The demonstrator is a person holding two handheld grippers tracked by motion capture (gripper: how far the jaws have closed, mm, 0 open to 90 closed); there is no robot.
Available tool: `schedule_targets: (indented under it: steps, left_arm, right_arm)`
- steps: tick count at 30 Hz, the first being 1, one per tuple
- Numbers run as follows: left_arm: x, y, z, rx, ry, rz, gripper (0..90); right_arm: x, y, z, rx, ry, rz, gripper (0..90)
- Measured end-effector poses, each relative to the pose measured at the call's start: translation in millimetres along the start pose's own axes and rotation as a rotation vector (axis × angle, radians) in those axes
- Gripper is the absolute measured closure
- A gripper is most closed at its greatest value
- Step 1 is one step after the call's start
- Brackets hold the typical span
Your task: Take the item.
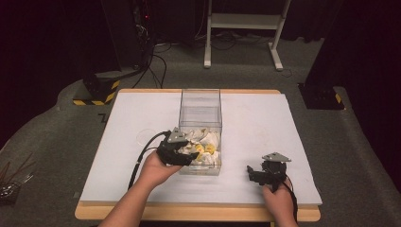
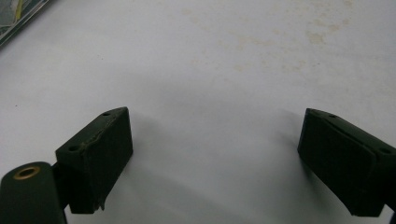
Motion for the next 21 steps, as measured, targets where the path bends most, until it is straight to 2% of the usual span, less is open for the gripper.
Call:
schedule_targets:
  steps: [6, 13, 21]
  left_arm:
    - [-2.8, -1.4, 6.0, -0.01, -0.036, -0.008, 42.6]
    - [-4.2, -3.0, 9.2, 0.002, -0.074, 0.002, 47.7]
    - [-1.9, 1.6, 13.0, 0.006, -0.121, 0.04, 52.8]
  right_arm:
    - [0.0, 0.0, 0.0, 0.0, 0.0, 0.0, 10.1]
    - [0.1, 0.1, 0.0, -0.001, 0.001, -0.002, 10.2]
    - [0.1, 0.1, 0.0, -0.001, 0.002, -0.004, 10.2]
Point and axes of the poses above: each handheld gripper's, and its own axes: z roughly forward along the jaws, x roughly out of its top, y roughly to its right, the point moved 9 cm from there along z, roughly forward along the jaws, and after that the axes turned 4 degrees about -z, right-handed, at the moved point
